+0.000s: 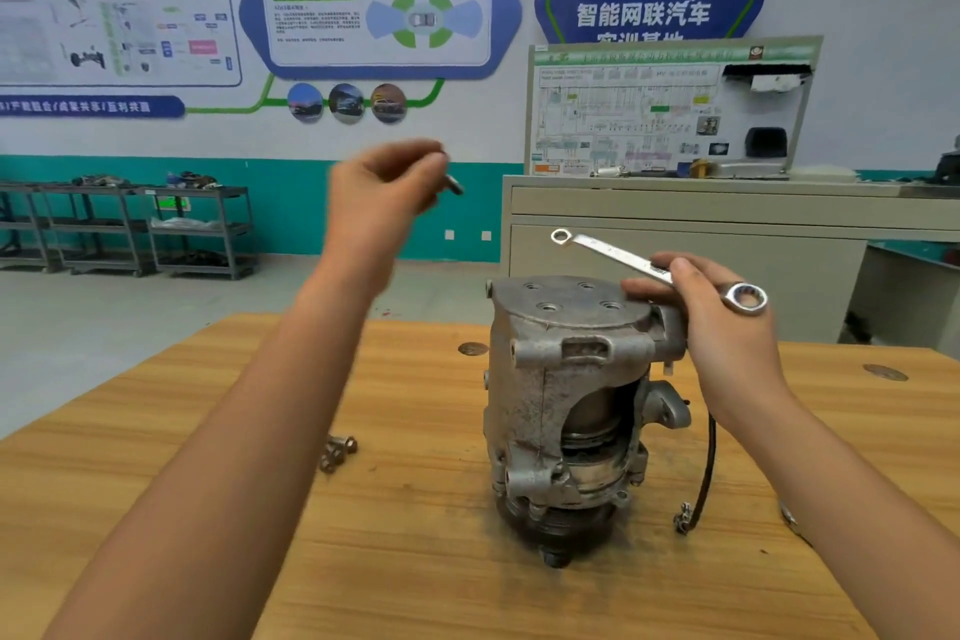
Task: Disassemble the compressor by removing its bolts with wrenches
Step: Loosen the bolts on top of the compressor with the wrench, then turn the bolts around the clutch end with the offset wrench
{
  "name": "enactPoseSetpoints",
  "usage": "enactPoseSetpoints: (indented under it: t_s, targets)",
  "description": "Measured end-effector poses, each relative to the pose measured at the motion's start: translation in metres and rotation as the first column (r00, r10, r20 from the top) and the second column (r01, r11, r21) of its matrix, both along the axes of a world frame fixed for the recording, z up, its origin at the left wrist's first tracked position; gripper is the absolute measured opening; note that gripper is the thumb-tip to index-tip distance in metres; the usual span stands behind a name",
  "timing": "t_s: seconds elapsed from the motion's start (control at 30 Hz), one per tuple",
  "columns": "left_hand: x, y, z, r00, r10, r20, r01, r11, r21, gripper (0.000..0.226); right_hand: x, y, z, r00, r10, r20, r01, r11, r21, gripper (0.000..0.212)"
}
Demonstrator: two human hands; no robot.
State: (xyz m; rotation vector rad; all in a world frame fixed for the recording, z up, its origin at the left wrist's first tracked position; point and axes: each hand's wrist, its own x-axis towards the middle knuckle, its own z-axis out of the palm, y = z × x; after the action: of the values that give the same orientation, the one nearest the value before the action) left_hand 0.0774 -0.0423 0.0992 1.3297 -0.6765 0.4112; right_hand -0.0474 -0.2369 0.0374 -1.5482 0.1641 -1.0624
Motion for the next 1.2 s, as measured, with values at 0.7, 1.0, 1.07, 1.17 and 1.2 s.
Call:
enactPoseSetpoints:
  t_s: [0.7, 1.0, 1.07, 1.17, 1.2]
  targets:
    - [0.058, 0.126, -0.219, 0.907, 0.411, 0.089, -0.289, 0.457, 0.841, 0.035, -0.015, 0.019, -0.011, 0.997, -0.049, 0.057, 0.057, 0.987, -0.151, 0.023]
    - [-0.048, 0.006, -0.119, 0.933, 0.200, 0.298, -0.268, 0.940, 0.209, 0.031, -0.080, 0.019, -0.070, 0.953, -0.183, 0.243, 0.203, 0.978, -0.058, 0.018]
    - [-0.063, -0.015, -0.111, 0.920, 0.092, 0.381, -0.197, 0.949, 0.247, 0.035, -0.101, 0.001, -0.080, 0.944, -0.265, 0.199, 0.258, 0.964, 0.057, 0.018]
    - [-0.067, -0.031, -0.114, 0.901, 0.088, 0.425, -0.235, 0.922, 0.308, 0.043, -0.132, -0.036, -0.088, 0.909, -0.394, 0.139, 0.343, 0.894, 0.288, 0.018]
    - [-0.067, -0.032, -0.115, 0.895, 0.106, 0.434, -0.257, 0.916, 0.306, 0.043, -0.139, -0.048, -0.092, 0.904, -0.415, 0.104, 0.367, 0.876, 0.313, 0.017]
